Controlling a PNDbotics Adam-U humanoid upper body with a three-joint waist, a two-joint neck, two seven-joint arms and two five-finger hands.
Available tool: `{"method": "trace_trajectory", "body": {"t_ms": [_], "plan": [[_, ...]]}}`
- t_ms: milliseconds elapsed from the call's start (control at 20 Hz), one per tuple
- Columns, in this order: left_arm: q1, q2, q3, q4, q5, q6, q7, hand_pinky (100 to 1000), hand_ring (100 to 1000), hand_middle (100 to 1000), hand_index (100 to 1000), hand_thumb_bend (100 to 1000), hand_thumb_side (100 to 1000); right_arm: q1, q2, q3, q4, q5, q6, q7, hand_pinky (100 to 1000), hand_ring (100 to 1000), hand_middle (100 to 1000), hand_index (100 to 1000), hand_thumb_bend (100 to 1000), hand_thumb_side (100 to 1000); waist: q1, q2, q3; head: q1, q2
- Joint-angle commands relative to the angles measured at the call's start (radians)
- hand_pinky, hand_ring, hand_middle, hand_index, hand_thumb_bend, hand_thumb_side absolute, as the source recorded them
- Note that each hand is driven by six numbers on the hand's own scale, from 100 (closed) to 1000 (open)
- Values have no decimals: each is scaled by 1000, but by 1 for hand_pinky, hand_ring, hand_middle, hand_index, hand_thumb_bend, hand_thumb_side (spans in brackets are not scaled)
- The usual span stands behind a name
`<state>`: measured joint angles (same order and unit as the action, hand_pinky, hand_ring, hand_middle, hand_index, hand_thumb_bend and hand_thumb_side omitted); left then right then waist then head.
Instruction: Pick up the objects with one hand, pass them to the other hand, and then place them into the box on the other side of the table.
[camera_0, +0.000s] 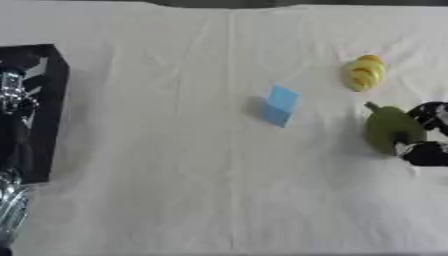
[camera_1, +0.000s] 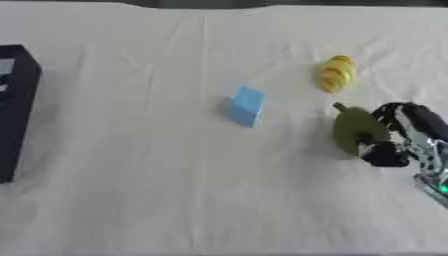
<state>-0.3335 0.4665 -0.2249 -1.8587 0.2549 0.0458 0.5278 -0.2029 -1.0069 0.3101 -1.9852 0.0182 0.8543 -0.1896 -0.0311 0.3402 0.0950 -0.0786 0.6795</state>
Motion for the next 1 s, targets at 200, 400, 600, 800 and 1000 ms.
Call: {"method": "trace_trajectory", "body": {"t_ms": [200, 400, 600, 800, 1000], "plan": [[-10, 8, 1, -20, -1, 1, 0, 726, 732, 777, 818, 119, 745, -9, -19, 4, -15, -49, -31, -47, 808, 683, 483, 590, 100, 100, -1, -28, 2, 7, -16], [-8, 10, 1, -21, -3, 4, -2, 723, 730, 770, 814, 114, 742, -9, -12, -2, -15, -60, -82, -82, 718, 630, 417, 522, 100, 100, -2, -36, 0, 16, -11], [-8, 19, 3, -27, -8, 11, -5, 722, 730, 776, 815, 108, 736, -9, -6, -19, -15, -98, -162, -124, 584, 596, 374, 488, 100, 100, -1, -49, -5, 26, 0], [-10, 34, 5, -34, -11, 28, -8, 723, 731, 781, 822, 100, 731, -20, 1, -35, -15, -151, -241, -165, 459, 572, 348, 472, 100, 100, 4, -69, -10, 35, 15], [-20, 57, 9, -51, -14, 48, -9, 722, 730, 779, 820, 100, 715, -42, 12, -41, -15, -189, -316, -185, 386, 559, 335, 465, 100, 100, 9, -90, -13, 39, 32]]}}
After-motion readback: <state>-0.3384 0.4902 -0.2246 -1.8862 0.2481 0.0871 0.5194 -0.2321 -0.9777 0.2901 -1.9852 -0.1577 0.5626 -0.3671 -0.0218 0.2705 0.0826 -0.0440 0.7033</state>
